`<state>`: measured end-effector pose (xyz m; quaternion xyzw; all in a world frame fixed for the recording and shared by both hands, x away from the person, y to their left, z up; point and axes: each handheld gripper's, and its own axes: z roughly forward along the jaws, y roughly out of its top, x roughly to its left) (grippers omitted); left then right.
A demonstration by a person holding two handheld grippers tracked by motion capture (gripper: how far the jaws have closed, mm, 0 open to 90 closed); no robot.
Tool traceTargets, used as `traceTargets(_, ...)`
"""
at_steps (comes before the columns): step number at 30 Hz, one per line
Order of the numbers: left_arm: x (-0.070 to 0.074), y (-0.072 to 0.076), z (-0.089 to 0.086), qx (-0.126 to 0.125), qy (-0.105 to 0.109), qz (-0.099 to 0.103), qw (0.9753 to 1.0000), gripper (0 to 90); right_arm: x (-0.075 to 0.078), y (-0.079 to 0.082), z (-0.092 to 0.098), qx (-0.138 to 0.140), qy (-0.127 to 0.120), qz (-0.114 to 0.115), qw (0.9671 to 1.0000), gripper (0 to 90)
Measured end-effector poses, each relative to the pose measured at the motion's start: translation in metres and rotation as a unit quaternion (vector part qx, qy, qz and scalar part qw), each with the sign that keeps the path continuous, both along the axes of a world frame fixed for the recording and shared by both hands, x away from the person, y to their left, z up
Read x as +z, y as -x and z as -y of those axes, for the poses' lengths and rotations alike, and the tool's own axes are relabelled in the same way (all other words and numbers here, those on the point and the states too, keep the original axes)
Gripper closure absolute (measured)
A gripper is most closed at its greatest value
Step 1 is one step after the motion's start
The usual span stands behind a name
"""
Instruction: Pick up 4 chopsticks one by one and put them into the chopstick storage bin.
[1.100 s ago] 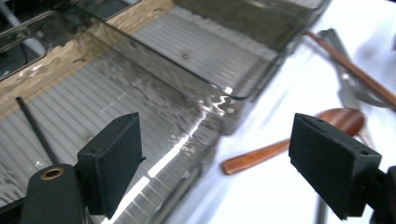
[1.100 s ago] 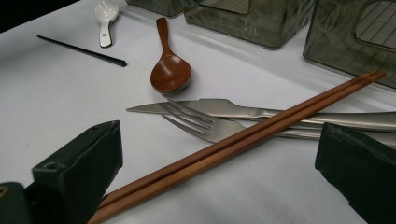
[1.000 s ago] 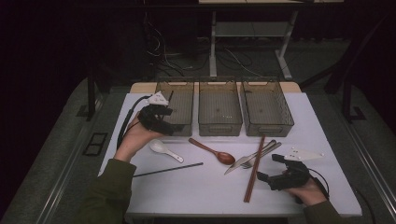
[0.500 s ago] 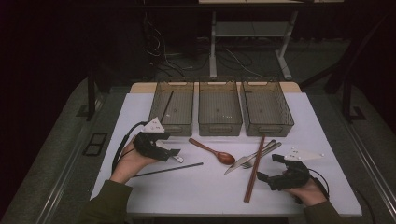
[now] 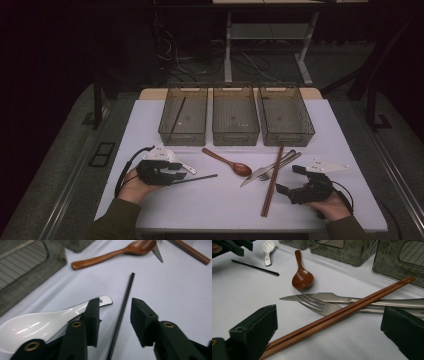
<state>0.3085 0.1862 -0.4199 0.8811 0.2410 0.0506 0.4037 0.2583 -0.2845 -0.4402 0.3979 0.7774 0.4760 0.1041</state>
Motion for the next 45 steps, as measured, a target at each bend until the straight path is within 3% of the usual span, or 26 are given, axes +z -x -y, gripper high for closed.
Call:
traceTargets(5,-0.009,-0.003,0.004,-0.018,-0.02,-0.018,0.9995,67.2,-0.001,-0.001,0.001,-0.001,0.0,0.001,1.0,0.7)
traceTargets(11,-0.013,-0.005,0.003,-0.029,-0.024,-0.034,0.9987,74.3,-0.001,-0.001,0.002,-0.002,-0.001,-0.002,1.0,0.7)
traceTargets(25,-0.02,-0.006,0.006,-0.034,-0.055,-0.034,0.9973,81.2,-0.001,-0.001,0.002,-0.004,-0.003,0.002,1.0,0.7)
traceTargets(29,-0.022,-0.005,0.005,-0.039,-0.049,-0.024,0.9977,82.6,-0.001,-0.001,0.002,-0.003,-0.003,0.002,1.0,0.7)
traceTargets(33,-0.022,-0.004,0.005,-0.05,-0.056,-0.008,0.9971,83.4,0.0,-0.001,0.002,-0.002,-0.003,0.002,1.0,0.7)
traceTargets(45,-0.022,-0.005,0.005,-0.049,-0.052,-0.016,0.9973,85.4,0.001,0.0,0.006,-0.012,-0.008,0.001,0.9999,0.7)
